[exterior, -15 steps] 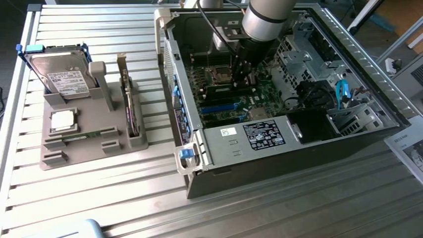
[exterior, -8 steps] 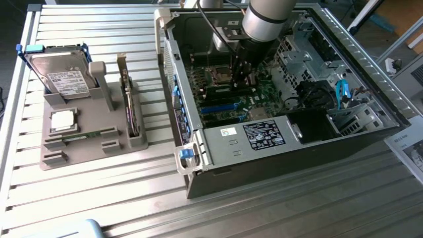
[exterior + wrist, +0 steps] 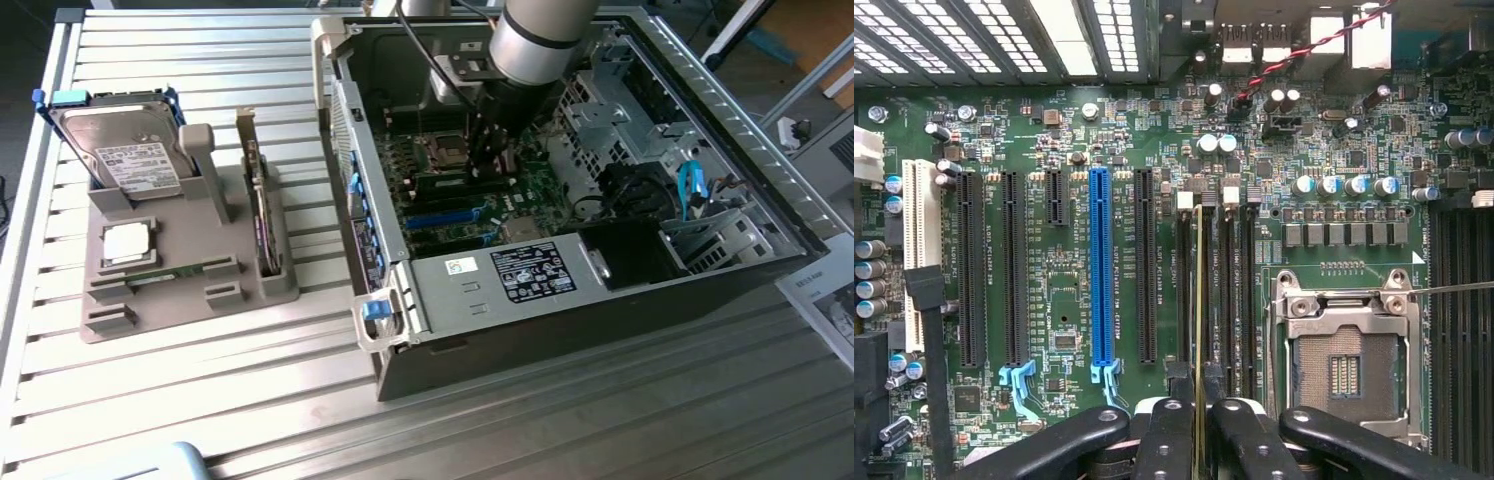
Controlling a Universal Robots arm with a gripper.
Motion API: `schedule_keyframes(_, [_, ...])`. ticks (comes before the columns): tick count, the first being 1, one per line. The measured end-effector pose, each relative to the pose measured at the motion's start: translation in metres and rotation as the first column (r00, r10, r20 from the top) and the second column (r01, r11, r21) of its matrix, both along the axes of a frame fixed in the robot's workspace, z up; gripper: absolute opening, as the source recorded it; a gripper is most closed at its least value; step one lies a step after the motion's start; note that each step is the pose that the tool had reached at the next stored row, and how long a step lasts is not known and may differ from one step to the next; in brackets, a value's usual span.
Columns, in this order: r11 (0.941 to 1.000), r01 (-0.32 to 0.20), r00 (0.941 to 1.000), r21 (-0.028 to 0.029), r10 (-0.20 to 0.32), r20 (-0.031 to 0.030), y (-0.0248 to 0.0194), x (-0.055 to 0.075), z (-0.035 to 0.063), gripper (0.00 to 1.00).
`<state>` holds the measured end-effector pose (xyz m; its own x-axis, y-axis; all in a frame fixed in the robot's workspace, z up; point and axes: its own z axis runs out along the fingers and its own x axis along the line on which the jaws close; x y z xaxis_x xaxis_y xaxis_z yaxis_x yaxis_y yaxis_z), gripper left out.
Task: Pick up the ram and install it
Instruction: 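Insert the ram into the slot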
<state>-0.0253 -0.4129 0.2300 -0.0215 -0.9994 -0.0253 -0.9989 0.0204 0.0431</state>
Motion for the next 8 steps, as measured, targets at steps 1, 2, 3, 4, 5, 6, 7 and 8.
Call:
schedule_keyframes(1, [1.0000, 0.000, 1.0000, 0.0000, 0.000, 0.0000, 0.0000, 0.0000, 0.0000, 0.14])
schedule_keyframes(2, [1.0000, 0.000, 1.0000, 0.0000, 0.000, 0.0000, 0.0000, 0.0001, 0.0000, 0.14])
schedule_keyframes(3, [1.0000, 0.000, 1.0000, 0.0000, 0.000, 0.0000, -0.0001, 0.0000, 0.0000, 0.14])
schedule_keyframes(4, [1.0000, 0.000, 1.0000, 0.0000, 0.000, 0.0000, -0.0001, 0.0000, 0.0000, 0.14])
schedule_keyframes(5, [1.0000, 0.000, 1.0000, 0.0000, 0.000, 0.0000, 0.0000, 0.0001, 0.0000, 0.14])
schedule_keyframes(6, [1.0000, -0.002, 1.0000, 0.0001, 0.002, 0.0001, -0.0001, 0.0001, 0.0000, 0.14])
schedule_keyframes(7, [1.0000, -0.005, 1.0000, 0.0000, 0.005, 0.0001, -0.0002, 0.0001, 0.0000, 0.14])
schedule_keyframes(8, [1.0000, -0.008, 1.0000, 0.0000, 0.008, 0.0001, -0.0003, 0.0000, 0.0000, 0.14])
